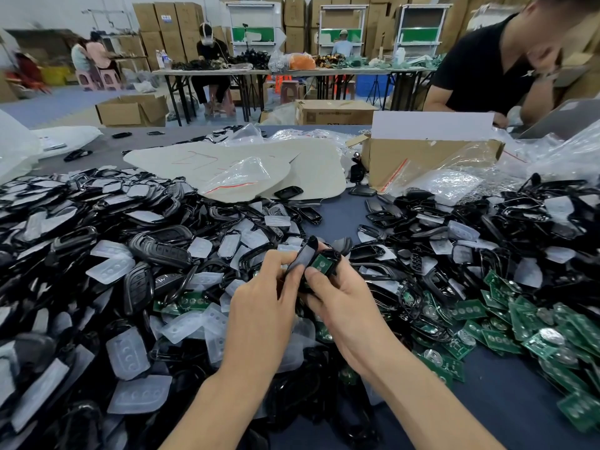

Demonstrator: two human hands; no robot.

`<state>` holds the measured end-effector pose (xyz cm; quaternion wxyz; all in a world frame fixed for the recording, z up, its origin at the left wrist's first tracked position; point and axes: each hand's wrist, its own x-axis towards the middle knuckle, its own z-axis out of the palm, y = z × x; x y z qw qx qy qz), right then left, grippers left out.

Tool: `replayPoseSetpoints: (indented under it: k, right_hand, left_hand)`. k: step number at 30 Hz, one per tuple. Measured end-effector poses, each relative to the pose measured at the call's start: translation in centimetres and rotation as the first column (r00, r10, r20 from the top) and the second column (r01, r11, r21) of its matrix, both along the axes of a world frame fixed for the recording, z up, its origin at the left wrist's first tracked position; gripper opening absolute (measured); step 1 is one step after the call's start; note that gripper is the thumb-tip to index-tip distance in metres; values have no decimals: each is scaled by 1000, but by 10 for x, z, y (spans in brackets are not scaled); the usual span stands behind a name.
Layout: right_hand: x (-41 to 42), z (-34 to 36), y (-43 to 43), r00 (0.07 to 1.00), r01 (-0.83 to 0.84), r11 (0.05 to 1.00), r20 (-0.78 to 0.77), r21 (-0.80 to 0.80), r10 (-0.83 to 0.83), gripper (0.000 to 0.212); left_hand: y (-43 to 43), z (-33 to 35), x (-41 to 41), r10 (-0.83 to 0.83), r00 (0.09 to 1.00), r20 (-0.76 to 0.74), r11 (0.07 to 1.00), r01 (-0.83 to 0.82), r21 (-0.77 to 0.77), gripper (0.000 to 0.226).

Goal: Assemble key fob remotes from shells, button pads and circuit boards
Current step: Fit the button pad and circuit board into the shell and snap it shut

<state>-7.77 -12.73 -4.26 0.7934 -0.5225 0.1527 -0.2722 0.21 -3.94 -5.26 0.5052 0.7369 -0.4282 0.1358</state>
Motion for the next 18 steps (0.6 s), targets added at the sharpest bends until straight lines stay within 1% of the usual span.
replayPoseSetpoints:
  k: [3,5,9,12,15,18]
  right_hand:
    - [-1,1,-2,999,-26,999,-23,-22,25,22]
    - [-3,2,-4,998,-48,999,-29,-8,48,23]
    - [-6,7,-6,996,-80,996,30,40,79,30]
    - [-7,9,-7,998,-59,997,41,47,57,39]
    - [-7,10,-5,999,-17,996,43,84,13,33]
    - [-7,13,-4,999,44,992,-16,121,-43,37]
  left_hand:
    - [0,-1,1,-3,1000,-27,1000,3,-22,6]
    - [0,-1,2,6,1000,-30,1000,-7,-19,6]
    - [0,1,2,8,999,-33,1000,-9,-14,9]
    - [1,3,1,-16,999,-36,1000,16,-1,14]
    - [2,4,0,-67,998,-11,997,67,27,19]
    - [0,3,-1,-108,994,28,992,106,72,20]
